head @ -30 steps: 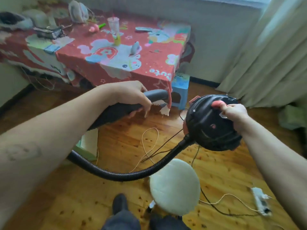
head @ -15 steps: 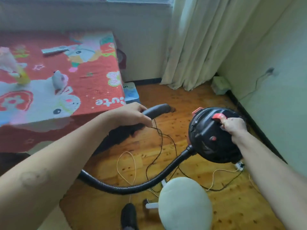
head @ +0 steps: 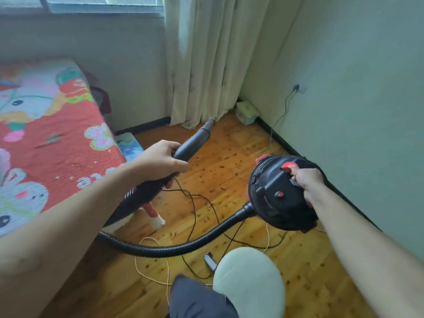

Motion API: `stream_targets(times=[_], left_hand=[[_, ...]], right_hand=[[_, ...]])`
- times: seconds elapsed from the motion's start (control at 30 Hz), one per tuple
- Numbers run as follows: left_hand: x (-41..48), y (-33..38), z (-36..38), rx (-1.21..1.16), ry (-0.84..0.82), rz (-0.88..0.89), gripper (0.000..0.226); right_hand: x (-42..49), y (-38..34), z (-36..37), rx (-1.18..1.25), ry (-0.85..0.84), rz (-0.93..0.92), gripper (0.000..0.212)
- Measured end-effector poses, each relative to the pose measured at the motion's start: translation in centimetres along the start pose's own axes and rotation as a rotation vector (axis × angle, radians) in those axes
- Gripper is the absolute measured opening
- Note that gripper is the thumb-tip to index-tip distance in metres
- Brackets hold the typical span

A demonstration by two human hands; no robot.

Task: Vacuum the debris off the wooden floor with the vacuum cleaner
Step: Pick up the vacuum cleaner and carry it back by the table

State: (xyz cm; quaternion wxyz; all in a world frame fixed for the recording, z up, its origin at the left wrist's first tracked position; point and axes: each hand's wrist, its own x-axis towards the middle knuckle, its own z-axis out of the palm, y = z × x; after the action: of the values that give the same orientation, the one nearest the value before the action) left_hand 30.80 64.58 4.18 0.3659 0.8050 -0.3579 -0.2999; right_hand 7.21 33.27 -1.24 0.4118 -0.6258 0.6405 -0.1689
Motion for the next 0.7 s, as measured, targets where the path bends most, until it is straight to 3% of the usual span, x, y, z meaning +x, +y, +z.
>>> stream_targets(times=[0.33,0.7], left_hand=[[6.5,1.3,-0.8,-0.109,-0.086,0.074,0.021],[25.9,3.2,0.2,-0.200,-0.169,-0.058,0.032]], right_hand=[[5.1,-2.6,2.1,0.053,0.004,0.067,0.033],[16.3,-5.6,11.6,0.079,-0.125,0.183,0.037]])
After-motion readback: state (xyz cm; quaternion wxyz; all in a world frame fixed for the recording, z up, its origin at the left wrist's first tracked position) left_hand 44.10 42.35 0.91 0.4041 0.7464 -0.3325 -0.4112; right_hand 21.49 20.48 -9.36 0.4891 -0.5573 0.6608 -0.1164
